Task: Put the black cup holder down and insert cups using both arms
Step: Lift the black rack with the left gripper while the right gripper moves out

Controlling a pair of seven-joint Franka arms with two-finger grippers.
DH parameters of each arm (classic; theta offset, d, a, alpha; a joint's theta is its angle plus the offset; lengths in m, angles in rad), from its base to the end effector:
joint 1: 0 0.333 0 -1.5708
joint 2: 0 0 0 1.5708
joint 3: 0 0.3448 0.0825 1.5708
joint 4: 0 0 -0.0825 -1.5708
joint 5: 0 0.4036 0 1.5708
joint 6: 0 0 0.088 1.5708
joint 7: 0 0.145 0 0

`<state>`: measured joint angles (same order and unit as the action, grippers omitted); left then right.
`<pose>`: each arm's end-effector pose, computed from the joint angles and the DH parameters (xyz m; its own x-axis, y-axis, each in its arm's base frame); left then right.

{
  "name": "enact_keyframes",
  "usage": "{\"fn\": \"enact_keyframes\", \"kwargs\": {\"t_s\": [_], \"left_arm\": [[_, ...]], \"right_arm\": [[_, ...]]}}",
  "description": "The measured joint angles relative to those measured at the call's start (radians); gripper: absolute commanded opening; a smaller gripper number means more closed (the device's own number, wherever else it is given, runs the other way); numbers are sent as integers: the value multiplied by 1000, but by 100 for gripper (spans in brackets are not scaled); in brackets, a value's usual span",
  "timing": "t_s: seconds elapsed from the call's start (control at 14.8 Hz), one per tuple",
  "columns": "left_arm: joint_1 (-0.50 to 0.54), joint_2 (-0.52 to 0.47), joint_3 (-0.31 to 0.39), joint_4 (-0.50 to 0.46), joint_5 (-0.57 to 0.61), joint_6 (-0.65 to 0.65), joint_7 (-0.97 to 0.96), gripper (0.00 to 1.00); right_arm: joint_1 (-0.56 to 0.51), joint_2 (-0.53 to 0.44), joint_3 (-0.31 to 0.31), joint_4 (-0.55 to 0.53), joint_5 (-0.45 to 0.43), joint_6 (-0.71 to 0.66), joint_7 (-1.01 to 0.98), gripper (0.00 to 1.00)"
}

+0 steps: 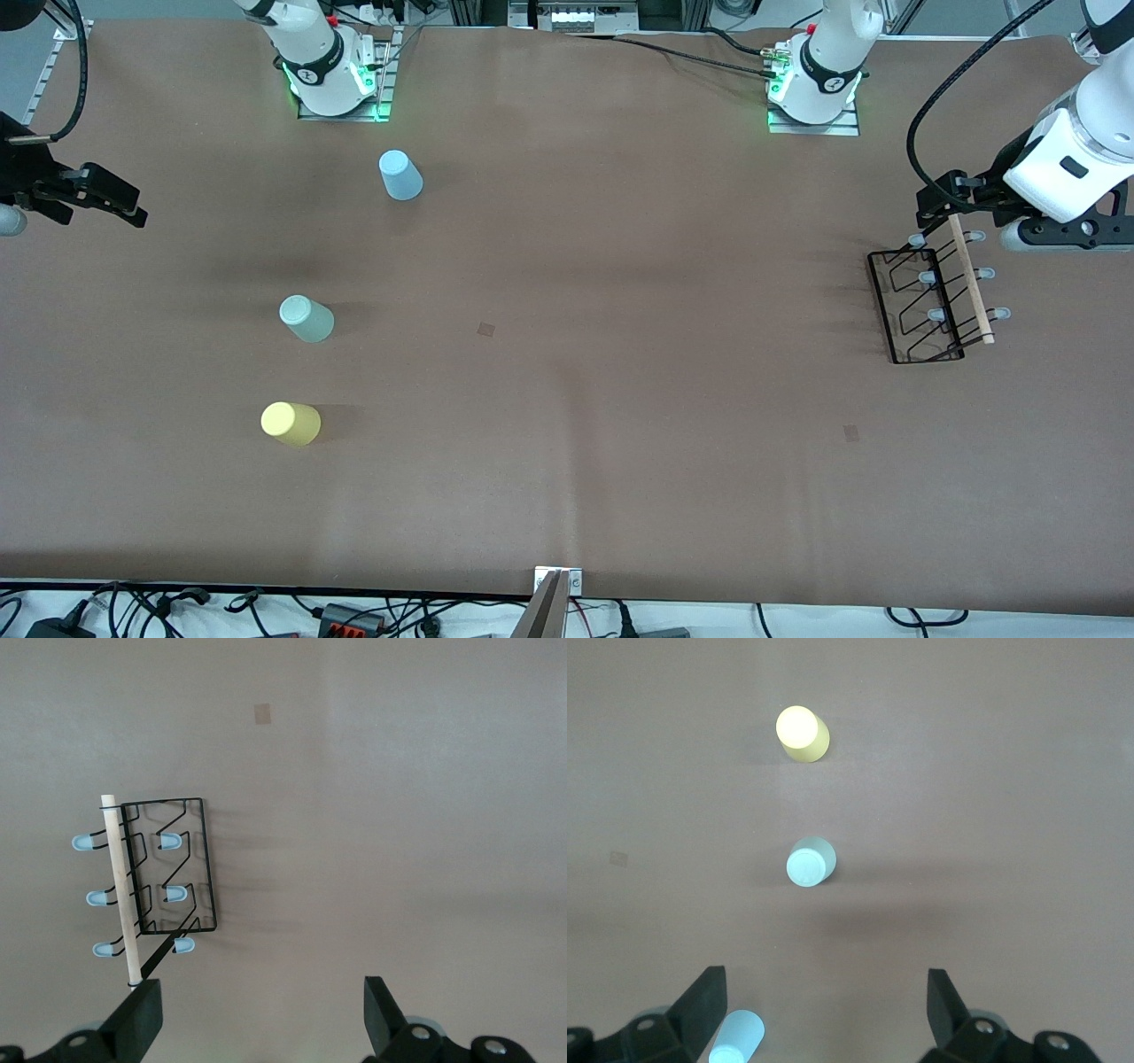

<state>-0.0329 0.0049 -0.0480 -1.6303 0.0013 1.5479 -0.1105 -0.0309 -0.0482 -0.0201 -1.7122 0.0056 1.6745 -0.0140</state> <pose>0.5654 -0.0456 0.5816 0.9958 0.0299 -0.0865 0.0291 -0.9995 -0.0107 0.5641 -0.0283 0.5819 0.9992 -0.0376 0.0106 -0.0375 -0.9993 -0.0064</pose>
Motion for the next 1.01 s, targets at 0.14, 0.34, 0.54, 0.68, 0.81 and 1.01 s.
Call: {"fn": "enact_keyframes", "kwargs": {"t_s": [0.14, 0.34, 0.54, 0.68, 0.81, 1.01], "left_arm": [[1, 0, 0, 0, 0, 0, 0, 100], [1, 0, 0, 0, 0, -1, 0, 100], [4, 6, 1, -7, 0, -3, 0, 100], [28, 25, 6, -18, 1, 1, 30, 100], [82, 63, 9, -32, 2, 36, 89, 100], [131, 83, 11, -145, 2, 192, 141, 100]], "right_arm": [[0, 0, 0, 0, 0, 0, 0, 100], [0, -1, 0, 0, 0, -1, 0, 100], [0, -1, 0, 0, 0, 0, 0, 100], [0, -1, 0, 0, 0, 1, 0, 100], [0, -1, 1, 0, 0, 1, 0, 100], [0, -1, 1, 0, 0, 1, 0, 100]]}}
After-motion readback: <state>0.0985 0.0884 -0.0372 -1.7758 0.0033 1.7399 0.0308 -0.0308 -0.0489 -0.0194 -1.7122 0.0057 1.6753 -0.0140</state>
